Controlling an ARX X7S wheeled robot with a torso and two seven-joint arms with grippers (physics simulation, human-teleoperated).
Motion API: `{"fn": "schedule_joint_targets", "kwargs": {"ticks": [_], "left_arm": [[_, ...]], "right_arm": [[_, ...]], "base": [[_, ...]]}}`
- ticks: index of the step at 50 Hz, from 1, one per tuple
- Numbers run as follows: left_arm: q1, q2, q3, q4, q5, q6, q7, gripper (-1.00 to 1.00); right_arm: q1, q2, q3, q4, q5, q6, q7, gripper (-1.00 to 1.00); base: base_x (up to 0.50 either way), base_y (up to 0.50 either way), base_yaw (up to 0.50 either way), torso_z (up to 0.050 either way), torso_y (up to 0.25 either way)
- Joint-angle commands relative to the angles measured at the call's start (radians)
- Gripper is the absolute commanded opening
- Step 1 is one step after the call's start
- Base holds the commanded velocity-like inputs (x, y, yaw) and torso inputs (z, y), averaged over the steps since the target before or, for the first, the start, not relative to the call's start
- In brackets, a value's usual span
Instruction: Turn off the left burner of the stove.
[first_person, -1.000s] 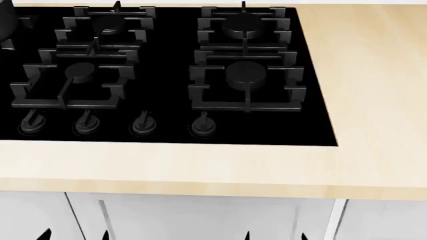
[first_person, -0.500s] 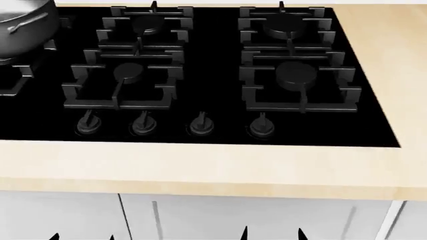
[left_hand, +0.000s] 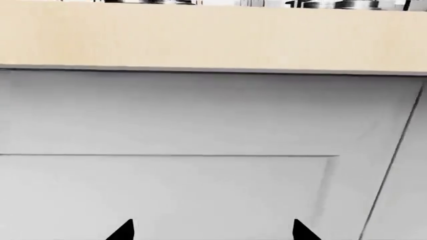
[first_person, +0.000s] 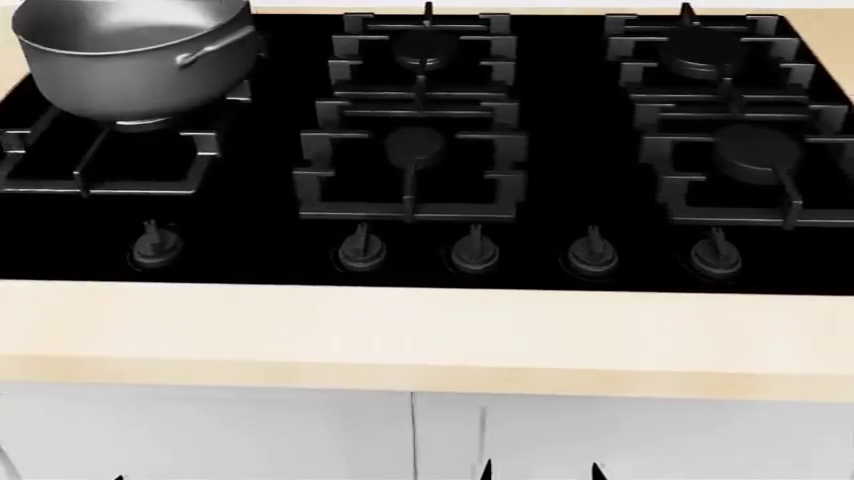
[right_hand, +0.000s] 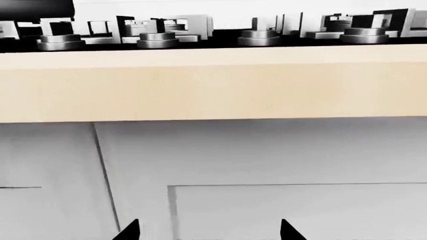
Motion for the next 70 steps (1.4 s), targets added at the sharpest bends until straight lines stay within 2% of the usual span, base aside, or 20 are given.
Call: {"fn": "schedule_joint_targets", "kwargs": {"ticks": [1,53,70], "left_arm": [[-0.011,-0.009,0.015,-0.02,-0.011,0.008,-0.011,1.0],[-0.04,-0.032,0.073,-0.067,-0.046,0.042,-0.052,1.0],[-0.072,-0.032,0.091,-0.098,-0.055,0.049,-0.057,1.0]], "right_arm": [[-0.005,0.01,-0.017,0.004,0.013,-0.006,0.013,1.0],[-0.01,0.054,-0.06,-0.021,0.056,0.01,0.061,1.0],[-0.01,0.064,-0.066,-0.01,0.066,0.012,0.073,1.0]], "base": [[0.0,0.5,0.0,0.0,0.0],[0.0,0.5,0.0,0.0,0.0],[0.0,0.03,0.0,0.0,0.0]]}}
